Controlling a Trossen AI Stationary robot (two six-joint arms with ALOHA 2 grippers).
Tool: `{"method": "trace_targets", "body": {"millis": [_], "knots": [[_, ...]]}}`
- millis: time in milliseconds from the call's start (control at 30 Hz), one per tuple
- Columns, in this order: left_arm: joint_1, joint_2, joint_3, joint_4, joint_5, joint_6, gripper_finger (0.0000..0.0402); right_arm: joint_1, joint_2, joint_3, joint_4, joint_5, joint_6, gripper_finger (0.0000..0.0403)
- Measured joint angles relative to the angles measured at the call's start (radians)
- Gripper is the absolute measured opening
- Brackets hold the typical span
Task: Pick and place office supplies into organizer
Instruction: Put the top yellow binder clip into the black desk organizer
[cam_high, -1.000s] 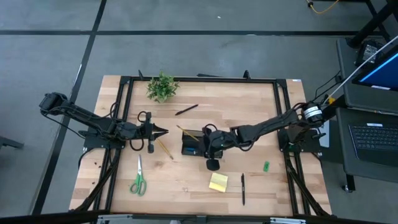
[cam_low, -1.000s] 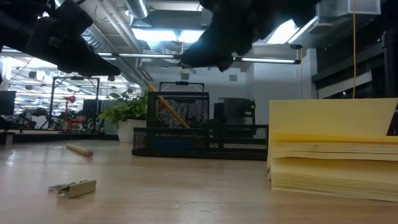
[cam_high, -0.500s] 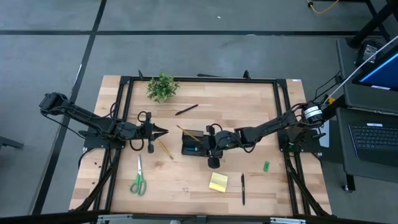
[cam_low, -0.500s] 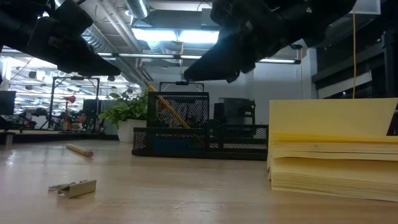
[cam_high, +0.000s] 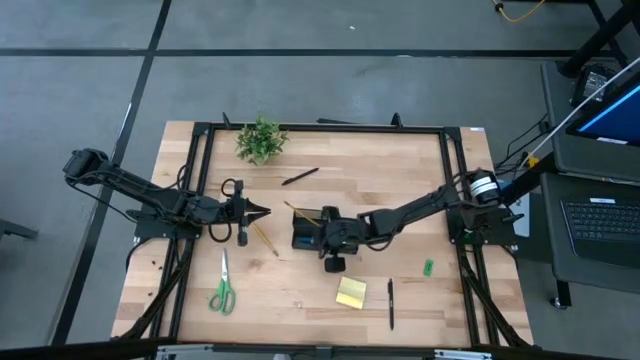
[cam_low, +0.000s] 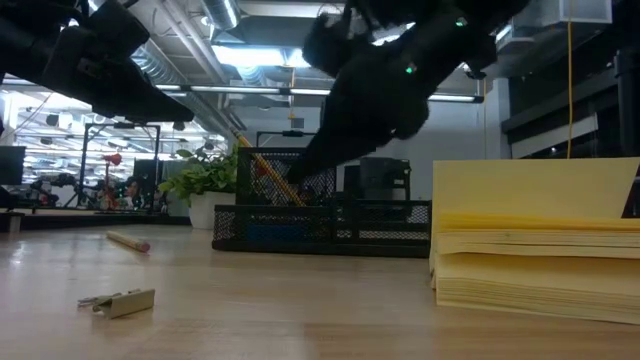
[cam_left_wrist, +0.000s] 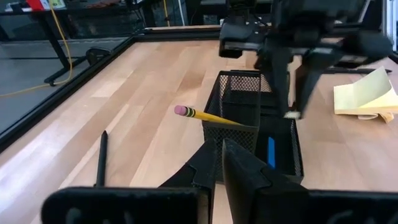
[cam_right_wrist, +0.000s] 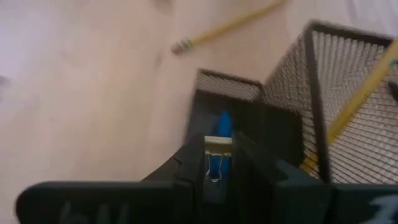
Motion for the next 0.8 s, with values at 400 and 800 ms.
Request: {"method": "trace_targets", "body": {"millis": [400,800], "knots": [[0.000,0.000,0.000,-0.011,0.000,-0.007,0.0024,0.000,0.044,0.091,-0.137,0.057,-0.005,0.0078],[0.000,0.000,0.000,-0.011,0.000,-0.007,0.0020,0.000,0.044,0.091,-0.163,0.056,-0.022,0.0078]]}}
